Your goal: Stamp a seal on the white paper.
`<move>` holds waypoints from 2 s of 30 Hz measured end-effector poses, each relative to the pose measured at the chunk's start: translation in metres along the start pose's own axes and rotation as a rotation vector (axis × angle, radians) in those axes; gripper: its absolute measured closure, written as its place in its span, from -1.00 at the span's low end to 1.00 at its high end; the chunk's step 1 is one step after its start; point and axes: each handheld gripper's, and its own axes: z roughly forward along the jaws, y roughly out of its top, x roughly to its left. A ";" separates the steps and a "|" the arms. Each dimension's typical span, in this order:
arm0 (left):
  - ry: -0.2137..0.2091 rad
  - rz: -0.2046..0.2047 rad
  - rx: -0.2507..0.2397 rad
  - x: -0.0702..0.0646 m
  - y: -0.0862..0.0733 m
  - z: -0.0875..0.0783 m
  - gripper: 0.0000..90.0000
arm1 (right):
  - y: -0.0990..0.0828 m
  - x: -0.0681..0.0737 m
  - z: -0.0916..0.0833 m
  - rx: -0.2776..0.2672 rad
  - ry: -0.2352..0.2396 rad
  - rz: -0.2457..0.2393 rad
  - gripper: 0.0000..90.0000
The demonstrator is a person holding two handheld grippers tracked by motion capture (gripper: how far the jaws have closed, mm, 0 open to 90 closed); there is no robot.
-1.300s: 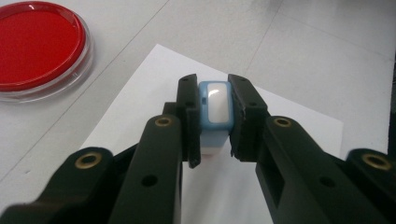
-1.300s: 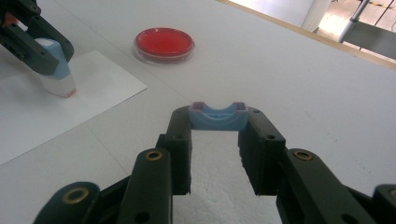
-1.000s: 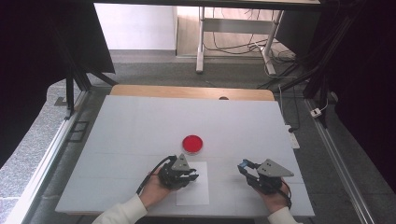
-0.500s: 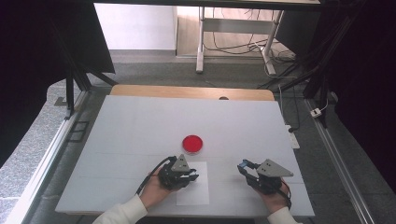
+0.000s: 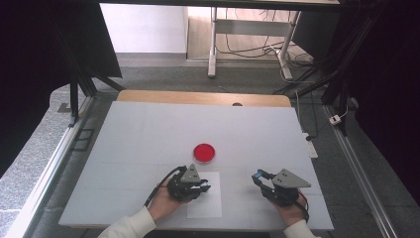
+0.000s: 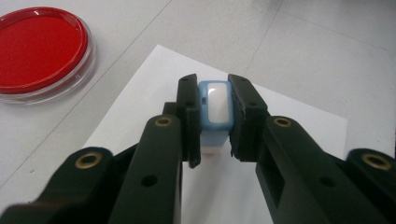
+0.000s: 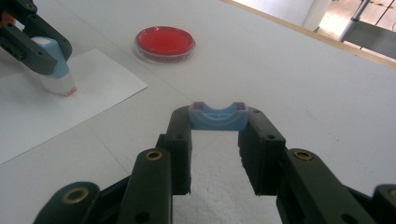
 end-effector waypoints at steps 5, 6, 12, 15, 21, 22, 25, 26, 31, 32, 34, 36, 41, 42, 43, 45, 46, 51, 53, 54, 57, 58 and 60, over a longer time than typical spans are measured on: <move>0.002 0.004 -0.002 0.000 0.000 0.000 0.68 | 0.000 -0.001 0.000 -0.002 0.000 -0.001 0.45; 0.002 0.004 -0.001 0.000 0.000 0.000 0.68 | 0.000 -0.001 0.000 -0.002 0.000 -0.002 0.45; -0.048 -0.051 -0.048 0.003 0.004 -0.008 0.68 | 0.000 -0.001 0.000 -0.002 0.001 -0.003 0.45; -0.015 -0.040 -0.081 0.003 0.009 -0.016 0.67 | 0.000 -0.001 0.000 -0.002 -0.001 -0.002 0.45; -0.011 -0.070 -0.119 0.011 0.011 -0.026 0.67 | 0.000 -0.001 0.000 -0.002 0.000 -0.002 0.45; -0.012 -0.076 -0.123 0.011 0.010 -0.027 0.67 | 0.000 -0.001 0.000 -0.003 0.001 -0.002 0.45; -0.021 -0.092 -0.139 0.013 0.010 -0.030 0.66 | 0.000 -0.001 0.000 -0.004 0.000 -0.003 0.45; -0.027 -0.099 -0.146 0.014 0.010 -0.030 0.66 | 0.000 -0.001 -0.001 -0.003 -0.005 -0.004 0.45; -0.042 -0.124 -0.173 0.018 0.011 -0.035 0.66 | 0.000 -0.001 0.000 -0.004 0.002 -0.002 0.45; -0.044 -0.127 -0.180 0.018 0.012 -0.036 0.66 | 0.000 -0.001 0.000 -0.002 0.002 -0.005 0.45; -0.043 -0.129 -0.191 0.019 0.014 -0.039 0.66 | 0.000 -0.001 0.000 -0.002 0.000 -0.003 0.45; -0.044 -0.133 -0.209 0.019 0.018 -0.042 0.66 | 0.000 -0.001 0.000 -0.001 0.000 -0.003 0.45; -0.044 -0.139 -0.237 0.021 0.025 -0.051 0.66 | 0.000 -0.001 0.001 -0.004 0.002 -0.001 0.45; -0.043 -0.141 -0.241 0.021 0.026 -0.052 0.66 | 0.000 -0.001 0.001 -0.003 0.002 -0.002 0.45; -0.042 -0.142 -0.244 0.021 0.027 -0.053 0.66 | 0.000 -0.001 0.001 -0.003 0.002 -0.001 0.45; -0.041 -0.148 -0.250 0.023 0.028 -0.055 0.66 | 0.000 -0.001 0.001 -0.001 0.002 -0.003 0.45; -0.039 -0.155 -0.253 0.023 0.028 -0.056 0.66 | 0.000 -0.001 0.001 0.000 0.002 -0.003 0.45; -0.036 -0.169 -0.260 0.027 0.030 -0.060 0.66 | 0.000 -0.001 0.001 0.002 0.000 -0.005 0.45; -0.041 -0.170 -0.260 0.028 0.031 -0.062 0.66 | 0.000 -0.001 0.001 0.002 0.000 -0.003 0.45; -0.038 -0.170 -0.263 0.029 0.032 -0.063 0.66 | 0.000 -0.001 0.001 0.002 0.000 -0.003 0.45; -0.038 -0.175 -0.271 0.031 0.033 -0.067 0.66 | 0.000 -0.001 0.001 0.002 0.000 -0.003 0.45; -0.037 -0.175 -0.273 0.031 0.034 -0.068 0.66 | 0.000 -0.001 0.001 0.003 0.000 -0.003 0.45; -0.036 -0.178 -0.273 0.032 0.034 -0.069 0.66 | 0.000 -0.001 0.001 0.003 0.000 -0.003 0.45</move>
